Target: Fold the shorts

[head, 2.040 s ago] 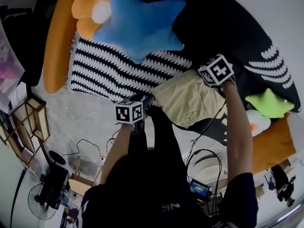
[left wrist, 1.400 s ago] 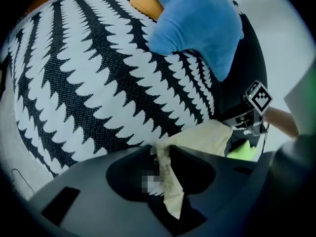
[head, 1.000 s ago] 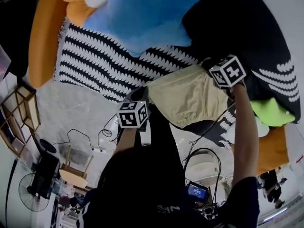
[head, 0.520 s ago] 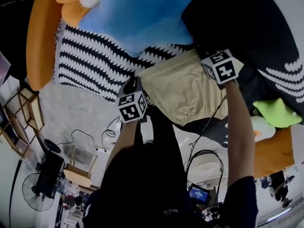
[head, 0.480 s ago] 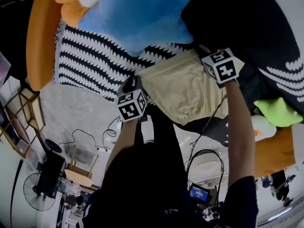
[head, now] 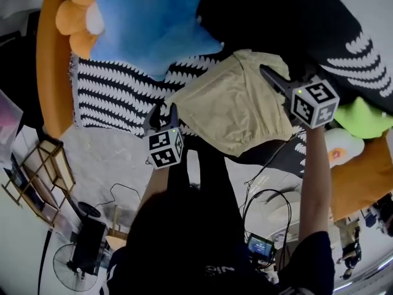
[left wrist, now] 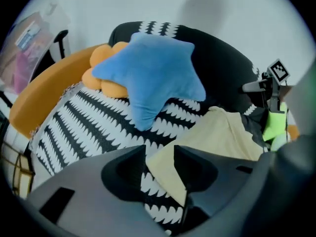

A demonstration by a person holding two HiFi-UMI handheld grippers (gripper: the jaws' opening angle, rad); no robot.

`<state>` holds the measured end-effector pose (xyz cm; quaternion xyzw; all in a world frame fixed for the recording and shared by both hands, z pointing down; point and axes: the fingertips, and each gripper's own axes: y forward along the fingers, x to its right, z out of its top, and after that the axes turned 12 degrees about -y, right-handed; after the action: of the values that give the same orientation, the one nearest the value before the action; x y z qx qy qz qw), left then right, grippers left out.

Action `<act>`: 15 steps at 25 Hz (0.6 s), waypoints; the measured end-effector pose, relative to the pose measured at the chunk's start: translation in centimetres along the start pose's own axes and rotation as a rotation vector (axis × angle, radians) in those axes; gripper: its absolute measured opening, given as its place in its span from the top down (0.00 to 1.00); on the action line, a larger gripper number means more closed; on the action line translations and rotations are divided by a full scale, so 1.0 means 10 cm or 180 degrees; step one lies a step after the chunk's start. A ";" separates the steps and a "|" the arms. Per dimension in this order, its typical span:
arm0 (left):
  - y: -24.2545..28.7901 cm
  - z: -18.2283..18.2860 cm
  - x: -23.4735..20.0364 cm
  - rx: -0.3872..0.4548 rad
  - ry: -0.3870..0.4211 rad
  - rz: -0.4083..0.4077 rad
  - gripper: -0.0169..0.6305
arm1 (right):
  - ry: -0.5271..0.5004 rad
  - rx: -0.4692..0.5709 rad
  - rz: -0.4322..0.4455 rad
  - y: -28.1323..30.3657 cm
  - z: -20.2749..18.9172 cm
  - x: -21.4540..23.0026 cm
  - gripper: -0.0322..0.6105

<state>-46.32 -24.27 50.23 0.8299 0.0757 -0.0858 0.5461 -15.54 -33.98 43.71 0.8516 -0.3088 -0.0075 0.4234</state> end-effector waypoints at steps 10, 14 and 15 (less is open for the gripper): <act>-0.06 0.36 1.62 -0.0014 0.1580 -0.1058 0.70 | 0.0760 -0.0127 -0.1062 -1.67 -1.46 -0.12 0.53; 0.05 0.29 2.26 -0.0360 0.2264 -0.1523 0.67 | 0.1094 -0.0171 -0.1335 -2.01 -2.01 -0.34 0.56; 0.07 0.30 2.41 -0.0390 0.2438 -0.1595 0.67 | 0.1192 -0.0172 -0.1382 -2.06 -2.14 -0.39 0.57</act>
<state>-22.84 -26.52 44.27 0.7241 0.4752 0.1023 0.4893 -2.10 -7.29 41.48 0.8728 -0.0354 0.0512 0.4840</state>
